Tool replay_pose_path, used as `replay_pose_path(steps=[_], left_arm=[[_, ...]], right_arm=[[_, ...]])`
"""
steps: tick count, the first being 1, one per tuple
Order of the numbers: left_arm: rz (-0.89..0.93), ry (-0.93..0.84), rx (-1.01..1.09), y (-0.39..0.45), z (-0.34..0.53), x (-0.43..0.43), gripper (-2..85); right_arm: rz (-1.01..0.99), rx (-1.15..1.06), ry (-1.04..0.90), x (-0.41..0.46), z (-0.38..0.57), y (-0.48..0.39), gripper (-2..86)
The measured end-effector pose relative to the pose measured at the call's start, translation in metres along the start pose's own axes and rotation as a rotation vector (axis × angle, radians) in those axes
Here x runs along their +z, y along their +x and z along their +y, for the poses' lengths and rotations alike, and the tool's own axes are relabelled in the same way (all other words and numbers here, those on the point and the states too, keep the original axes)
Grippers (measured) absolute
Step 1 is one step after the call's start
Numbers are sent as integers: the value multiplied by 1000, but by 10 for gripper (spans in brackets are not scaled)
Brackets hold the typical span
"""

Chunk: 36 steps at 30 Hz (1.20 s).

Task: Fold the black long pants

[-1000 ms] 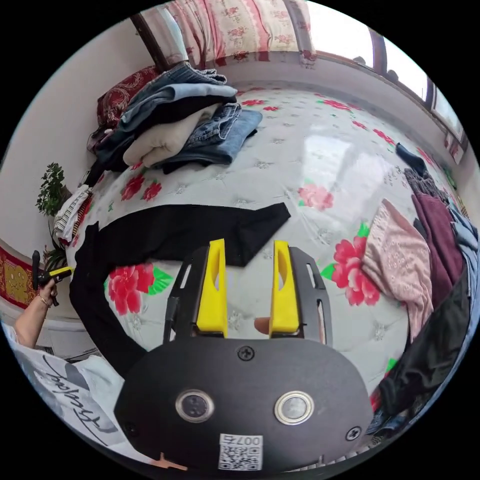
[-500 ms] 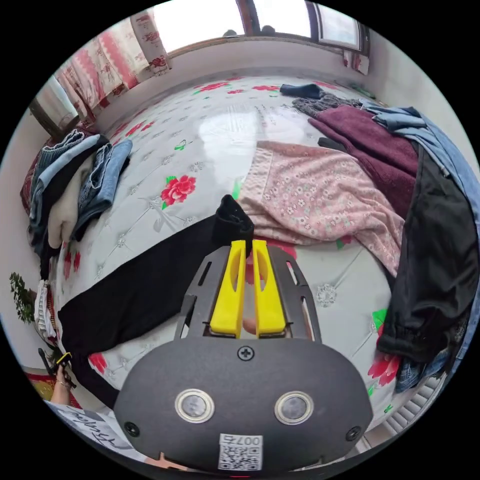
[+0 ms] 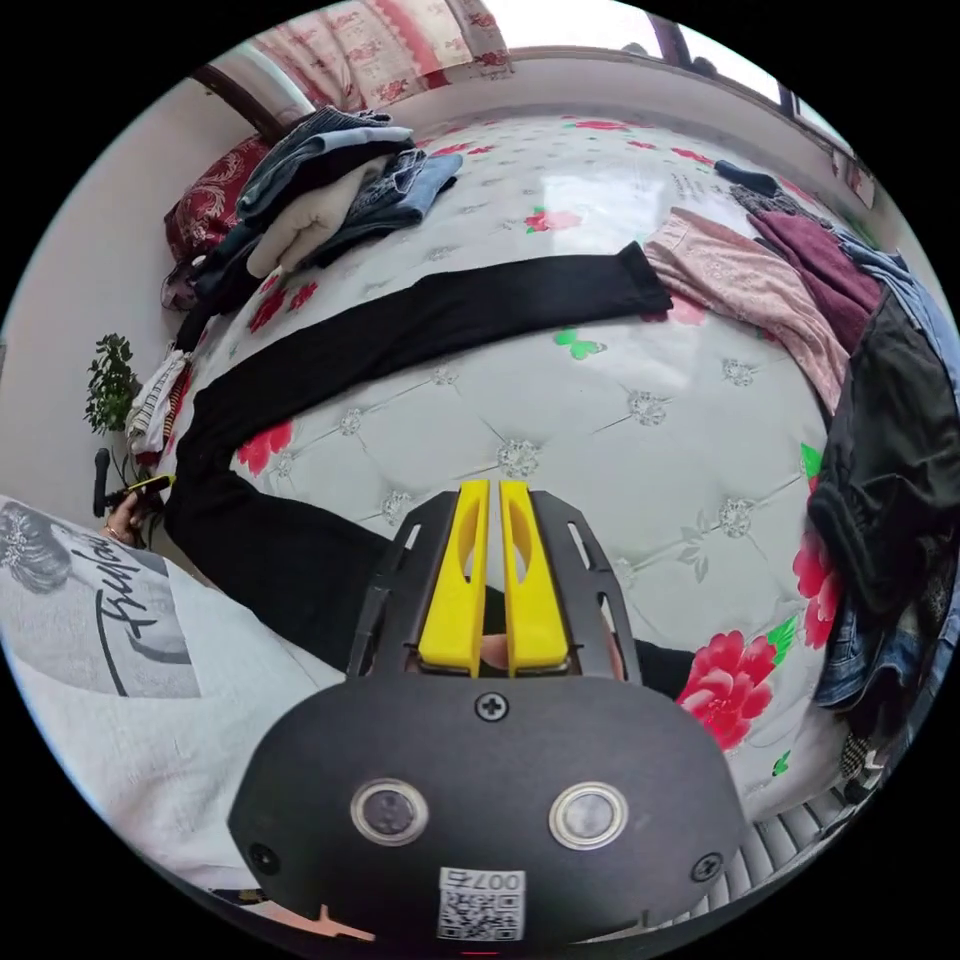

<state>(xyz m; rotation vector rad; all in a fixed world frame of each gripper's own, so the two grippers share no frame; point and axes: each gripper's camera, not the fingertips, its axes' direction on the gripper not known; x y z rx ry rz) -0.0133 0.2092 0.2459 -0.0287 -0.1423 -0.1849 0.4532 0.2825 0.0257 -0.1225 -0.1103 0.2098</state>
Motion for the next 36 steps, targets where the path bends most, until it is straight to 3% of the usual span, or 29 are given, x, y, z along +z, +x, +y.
replay_pose_path(steps=[4,7,12,16,17,22,25,29,36], left_arm=[[80,96,105,-11,-55,-17,35],[16,109,192,-9,-115,-18,55],[-96,15,313,2,-195,4,73],[-77,-163,431,9,-222,46,94],[-45,-132,452,8,-221,43,86],[-22,-91,567,5,-208,46,1],[6,-99,502,-7,-208,46,-7],[74,-10,406,-33,-193,22,-9],[182,312,331,-86,-90,-85,-9]], right_arm=[[-52,-26,47,-13,-57,8,30],[17,-75,71,-16,-118,11,38],[85,-69,5,6,-206,19,53],[123,-53,-88,44,-248,23,65],[124,-53,-152,61,-252,23,66],[220,-83,-129,72,-244,0,34],[198,-80,-133,60,-239,-9,8],[165,-129,89,-13,-209,-33,0],[118,-186,374,-149,-107,-71,-1]])
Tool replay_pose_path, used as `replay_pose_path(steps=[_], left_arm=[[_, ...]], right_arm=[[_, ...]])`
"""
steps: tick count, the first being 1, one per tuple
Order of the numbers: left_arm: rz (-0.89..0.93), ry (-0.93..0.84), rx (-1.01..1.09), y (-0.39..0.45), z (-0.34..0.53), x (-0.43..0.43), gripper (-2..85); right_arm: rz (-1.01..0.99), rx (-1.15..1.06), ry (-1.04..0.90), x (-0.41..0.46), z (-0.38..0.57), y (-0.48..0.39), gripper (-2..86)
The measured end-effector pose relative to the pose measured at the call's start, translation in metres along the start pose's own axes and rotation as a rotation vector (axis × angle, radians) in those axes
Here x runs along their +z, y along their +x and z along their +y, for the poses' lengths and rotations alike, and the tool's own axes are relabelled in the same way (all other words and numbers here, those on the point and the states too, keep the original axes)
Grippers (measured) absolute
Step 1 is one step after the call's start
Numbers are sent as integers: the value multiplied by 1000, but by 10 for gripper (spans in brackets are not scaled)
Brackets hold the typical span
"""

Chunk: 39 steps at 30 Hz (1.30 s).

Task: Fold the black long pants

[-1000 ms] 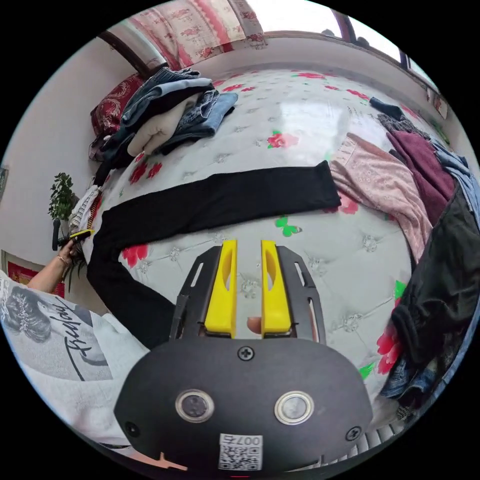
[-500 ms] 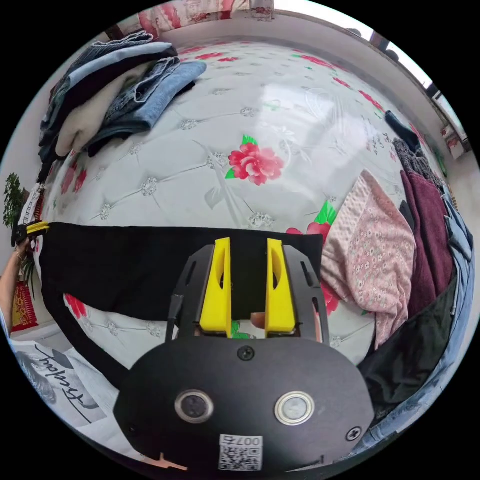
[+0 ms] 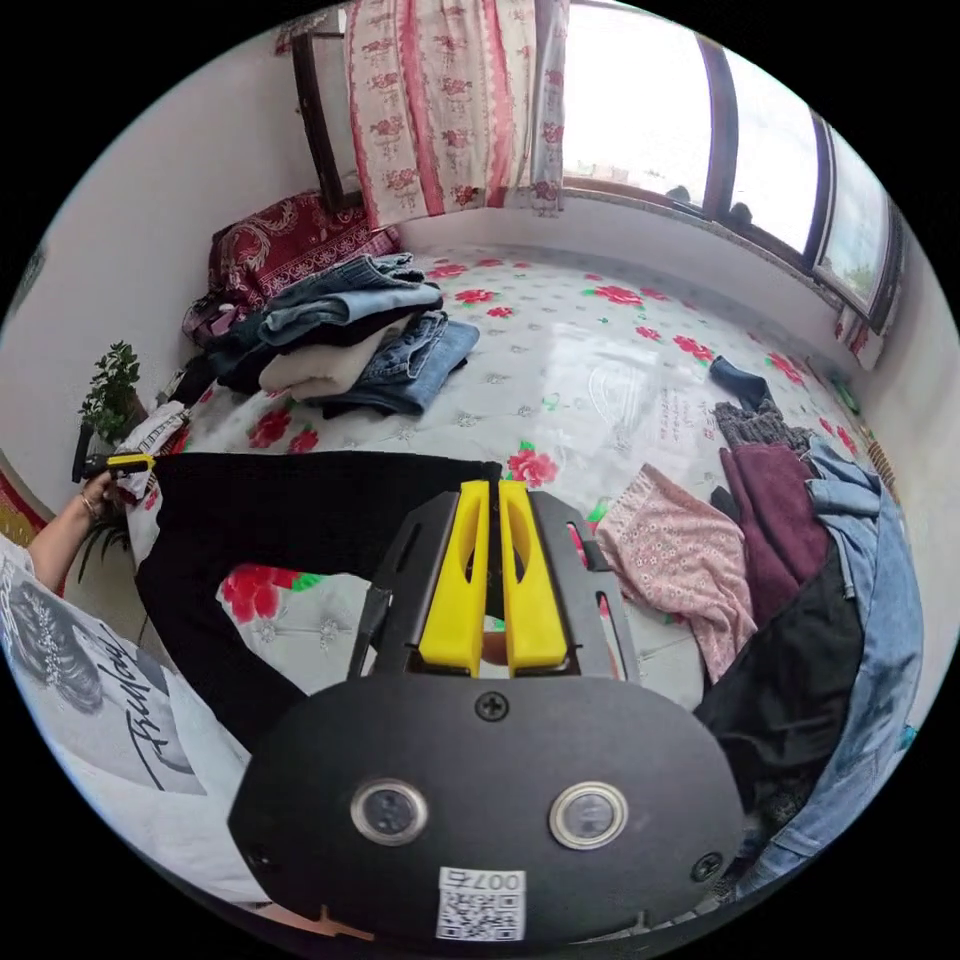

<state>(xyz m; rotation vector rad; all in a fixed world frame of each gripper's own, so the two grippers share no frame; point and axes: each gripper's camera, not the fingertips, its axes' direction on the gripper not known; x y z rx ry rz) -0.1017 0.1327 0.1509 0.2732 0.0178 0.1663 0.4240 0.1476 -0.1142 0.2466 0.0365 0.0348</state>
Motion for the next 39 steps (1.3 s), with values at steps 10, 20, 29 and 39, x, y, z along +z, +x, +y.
replay_pose_path(steps=[10,20,29,39], left_arm=[[60,-50,-172,40,198,-31,-9],[91,-184,-185,52,219,13,-9],[33,-239,-137,71,215,22,-9],[-29,-337,-118,95,207,53,-9]], right_arm=[[67,109,-127,-89,218,-52,-1],[-11,182,-65,-96,235,-43,-1],[158,381,-89,-84,314,-58,1],[69,651,-39,-92,350,-21,38]])
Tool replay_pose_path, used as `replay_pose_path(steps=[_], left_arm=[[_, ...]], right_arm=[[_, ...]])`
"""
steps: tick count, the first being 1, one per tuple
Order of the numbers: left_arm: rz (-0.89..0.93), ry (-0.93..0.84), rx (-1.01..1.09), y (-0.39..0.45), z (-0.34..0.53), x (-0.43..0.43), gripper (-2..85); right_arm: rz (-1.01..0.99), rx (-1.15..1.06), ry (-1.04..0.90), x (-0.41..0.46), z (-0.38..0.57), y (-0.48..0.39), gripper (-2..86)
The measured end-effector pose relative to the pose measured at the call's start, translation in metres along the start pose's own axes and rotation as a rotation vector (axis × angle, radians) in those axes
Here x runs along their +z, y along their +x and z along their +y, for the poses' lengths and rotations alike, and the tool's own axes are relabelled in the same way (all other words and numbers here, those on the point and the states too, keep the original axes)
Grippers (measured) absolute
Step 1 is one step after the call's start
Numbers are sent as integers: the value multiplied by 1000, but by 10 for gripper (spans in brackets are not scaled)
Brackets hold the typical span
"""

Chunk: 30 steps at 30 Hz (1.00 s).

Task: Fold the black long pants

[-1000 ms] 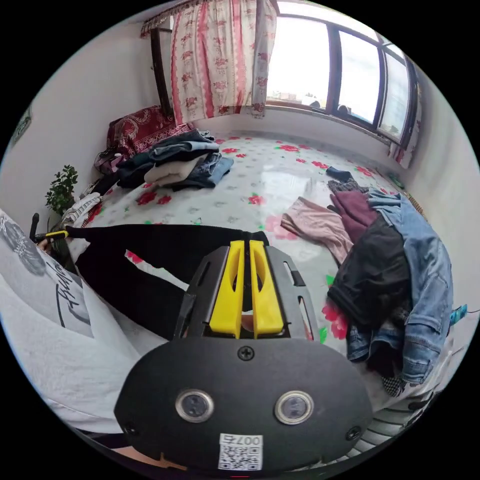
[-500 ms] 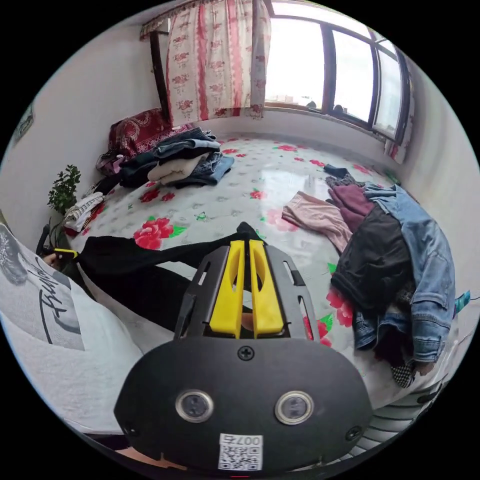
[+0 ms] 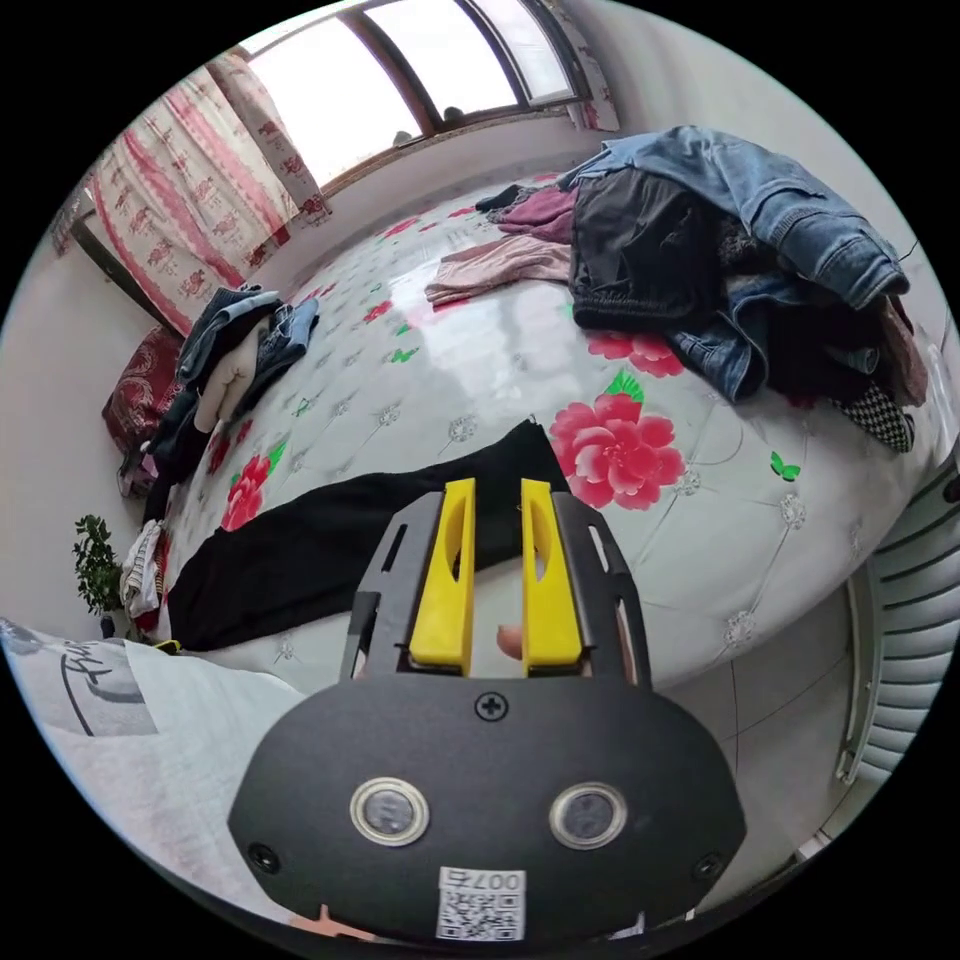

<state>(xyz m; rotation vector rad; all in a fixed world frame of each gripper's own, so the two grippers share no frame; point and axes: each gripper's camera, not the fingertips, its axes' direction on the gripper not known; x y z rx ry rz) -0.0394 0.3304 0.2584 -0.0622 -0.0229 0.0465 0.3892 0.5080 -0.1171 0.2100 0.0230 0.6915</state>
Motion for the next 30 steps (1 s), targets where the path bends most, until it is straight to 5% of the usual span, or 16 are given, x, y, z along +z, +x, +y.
replay_pose_path(steps=[9,14,23,30], left_arm=[[-38,79,54,3,-2,-40,-9],[-112,-106,38,0,-6,-4,-9],[-86,-28,-68,15,-17,10,-6],[-36,19,-99,17,-25,-2,-2]], right_arm=[[279,-97,-328,90,-31,0,37],[400,-322,-295,89,-40,-20,17],[168,-114,-331,99,-57,32,8],[122,-90,-168,68,-77,42,14]])
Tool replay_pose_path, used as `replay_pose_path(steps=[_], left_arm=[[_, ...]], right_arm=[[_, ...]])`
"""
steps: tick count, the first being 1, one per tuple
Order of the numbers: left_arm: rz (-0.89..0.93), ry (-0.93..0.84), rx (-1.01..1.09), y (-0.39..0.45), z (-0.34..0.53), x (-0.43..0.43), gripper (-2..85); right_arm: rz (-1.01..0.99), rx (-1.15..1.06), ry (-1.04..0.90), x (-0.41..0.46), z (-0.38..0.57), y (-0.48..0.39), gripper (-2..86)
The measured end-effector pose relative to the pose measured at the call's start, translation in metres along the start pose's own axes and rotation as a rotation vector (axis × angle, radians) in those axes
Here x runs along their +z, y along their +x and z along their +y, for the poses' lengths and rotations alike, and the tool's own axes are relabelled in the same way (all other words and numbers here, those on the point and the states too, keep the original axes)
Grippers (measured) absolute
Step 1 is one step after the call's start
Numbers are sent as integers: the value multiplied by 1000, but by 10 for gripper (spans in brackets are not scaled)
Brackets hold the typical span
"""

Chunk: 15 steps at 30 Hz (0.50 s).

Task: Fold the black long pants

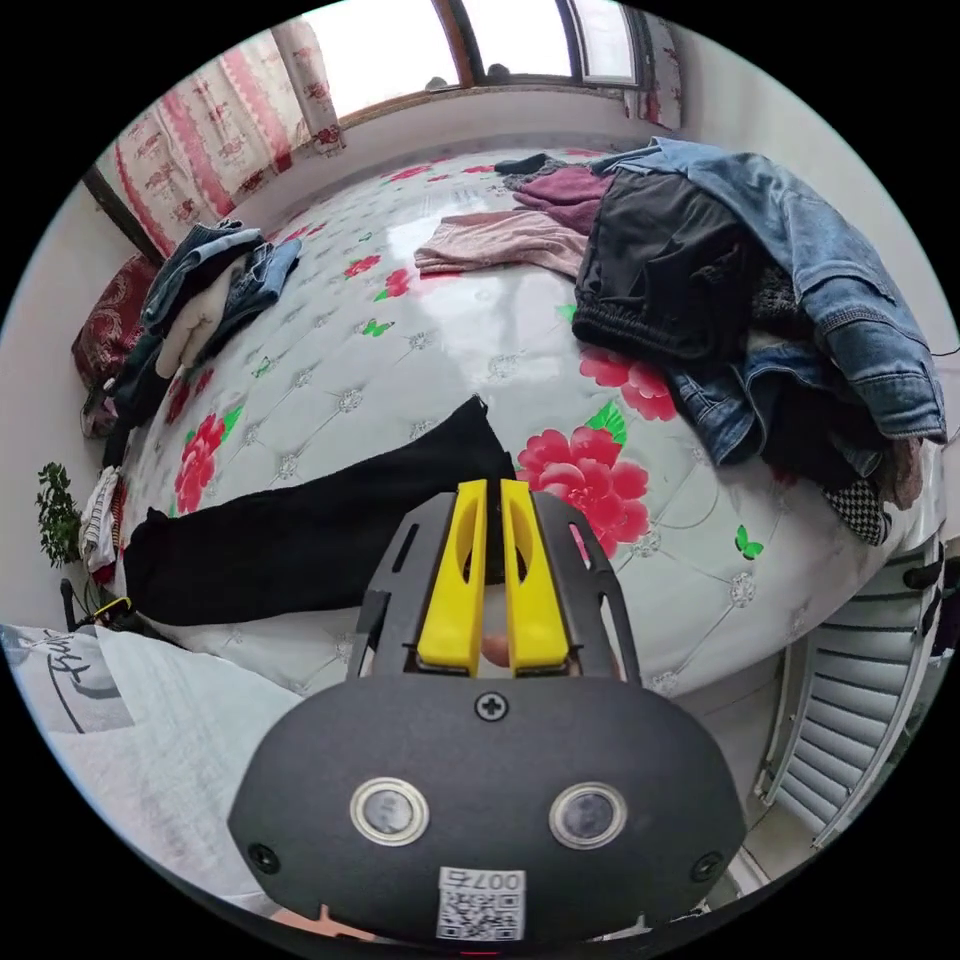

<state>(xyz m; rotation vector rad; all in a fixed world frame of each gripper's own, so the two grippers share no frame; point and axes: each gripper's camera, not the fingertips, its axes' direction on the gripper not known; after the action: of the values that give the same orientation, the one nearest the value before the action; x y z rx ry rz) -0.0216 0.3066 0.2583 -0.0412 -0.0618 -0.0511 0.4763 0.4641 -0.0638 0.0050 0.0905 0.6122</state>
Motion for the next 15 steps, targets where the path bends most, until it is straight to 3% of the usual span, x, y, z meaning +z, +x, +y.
replay_pose_path(steps=[3,6,10,15], left_arm=[[1,-55,-13,1,2,11,7],[29,-54,-34,-6,15,4,34],[28,2,-37,-19,36,-19,45],[21,111,-101,-35,32,-32,32]], right_arm=[[77,112,-150,35,0,24,26],[136,53,-88,31,-4,13,36],[-152,-180,-21,27,-36,-55,50],[-627,-425,-185,76,-87,-178,62]])
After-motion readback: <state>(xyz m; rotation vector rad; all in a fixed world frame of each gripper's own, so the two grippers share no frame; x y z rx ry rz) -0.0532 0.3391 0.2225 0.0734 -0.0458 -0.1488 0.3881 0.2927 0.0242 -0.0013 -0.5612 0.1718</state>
